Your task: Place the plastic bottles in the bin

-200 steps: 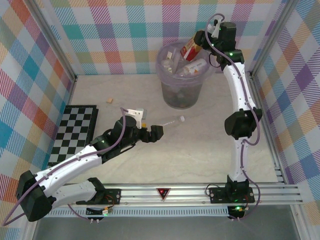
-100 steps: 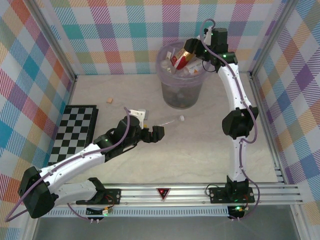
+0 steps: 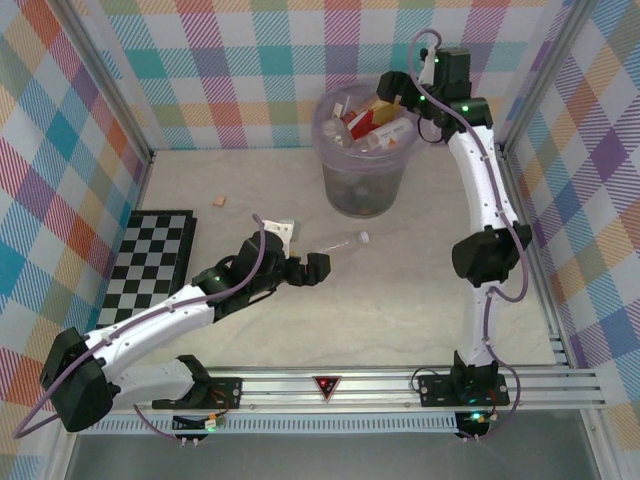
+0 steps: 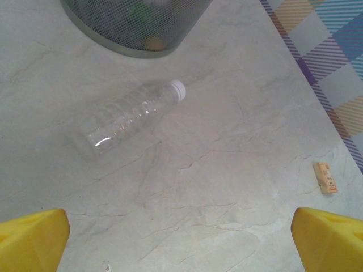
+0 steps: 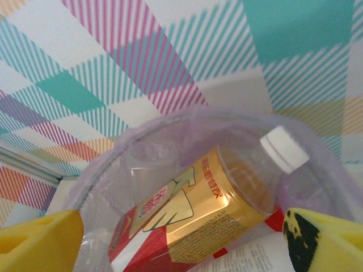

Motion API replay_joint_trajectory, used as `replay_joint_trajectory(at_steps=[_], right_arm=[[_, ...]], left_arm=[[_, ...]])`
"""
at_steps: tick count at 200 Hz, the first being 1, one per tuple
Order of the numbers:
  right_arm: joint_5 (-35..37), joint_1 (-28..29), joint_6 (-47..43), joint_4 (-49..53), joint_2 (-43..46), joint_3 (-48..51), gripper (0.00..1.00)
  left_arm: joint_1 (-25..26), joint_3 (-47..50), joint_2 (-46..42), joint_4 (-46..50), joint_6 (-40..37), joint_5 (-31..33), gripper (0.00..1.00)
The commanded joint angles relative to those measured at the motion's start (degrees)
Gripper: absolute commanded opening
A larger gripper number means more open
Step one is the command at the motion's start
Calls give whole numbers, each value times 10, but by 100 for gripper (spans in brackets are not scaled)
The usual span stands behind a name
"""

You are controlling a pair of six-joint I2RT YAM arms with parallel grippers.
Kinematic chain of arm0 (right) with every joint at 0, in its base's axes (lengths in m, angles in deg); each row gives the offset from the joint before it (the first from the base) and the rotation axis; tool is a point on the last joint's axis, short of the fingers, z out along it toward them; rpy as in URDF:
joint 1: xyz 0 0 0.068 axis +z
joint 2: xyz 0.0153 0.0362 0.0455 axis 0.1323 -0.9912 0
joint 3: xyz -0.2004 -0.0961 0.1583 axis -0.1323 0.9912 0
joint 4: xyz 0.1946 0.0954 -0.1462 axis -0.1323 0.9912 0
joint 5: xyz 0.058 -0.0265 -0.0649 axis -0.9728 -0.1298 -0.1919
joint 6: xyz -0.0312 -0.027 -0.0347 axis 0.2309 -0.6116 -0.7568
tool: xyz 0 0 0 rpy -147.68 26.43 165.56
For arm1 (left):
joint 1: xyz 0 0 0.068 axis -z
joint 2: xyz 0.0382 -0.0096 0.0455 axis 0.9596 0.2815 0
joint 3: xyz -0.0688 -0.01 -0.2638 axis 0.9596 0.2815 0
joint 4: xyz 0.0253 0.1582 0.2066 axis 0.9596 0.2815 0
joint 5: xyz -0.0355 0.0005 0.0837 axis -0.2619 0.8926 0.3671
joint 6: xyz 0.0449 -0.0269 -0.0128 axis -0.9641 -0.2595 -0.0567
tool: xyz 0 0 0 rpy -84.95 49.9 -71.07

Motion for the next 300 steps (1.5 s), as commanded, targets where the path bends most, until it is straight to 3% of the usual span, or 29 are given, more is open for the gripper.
replay_joint_trajectory(at_steps=[1, 55, 104, 168, 196, 236, 271, 300], right_arm=[[20, 1, -30, 2, 11, -11, 86], [-38, 1, -9, -17, -68, -73, 64], [-71, 3, -4, -19, -109, -68, 64], [-122, 16, -11, -34, -90, -14, 64], [-118, 13, -12, -20, -62, -32, 67], [-122, -8, -13, 13, 10, -22, 83], [-125, -23, -37, 20, 115, 88, 92], [-143, -33, -54, 4, 241, 262, 95]], left_arm=[[4, -20, 14, -1, -1, -7, 100], [4, -25, 23, 2, 1, -11, 100], [5, -25, 24, 3, 3, -12, 100], [4, -46, 61, 7, 0, -11, 100], [4, -74, 93, 41, -31, 13, 100], [4, -127, 162, 65, -96, 30, 100], [3, -178, 224, 69, -170, 36, 100], [-6, -226, 280, 79, -224, 36, 100]])
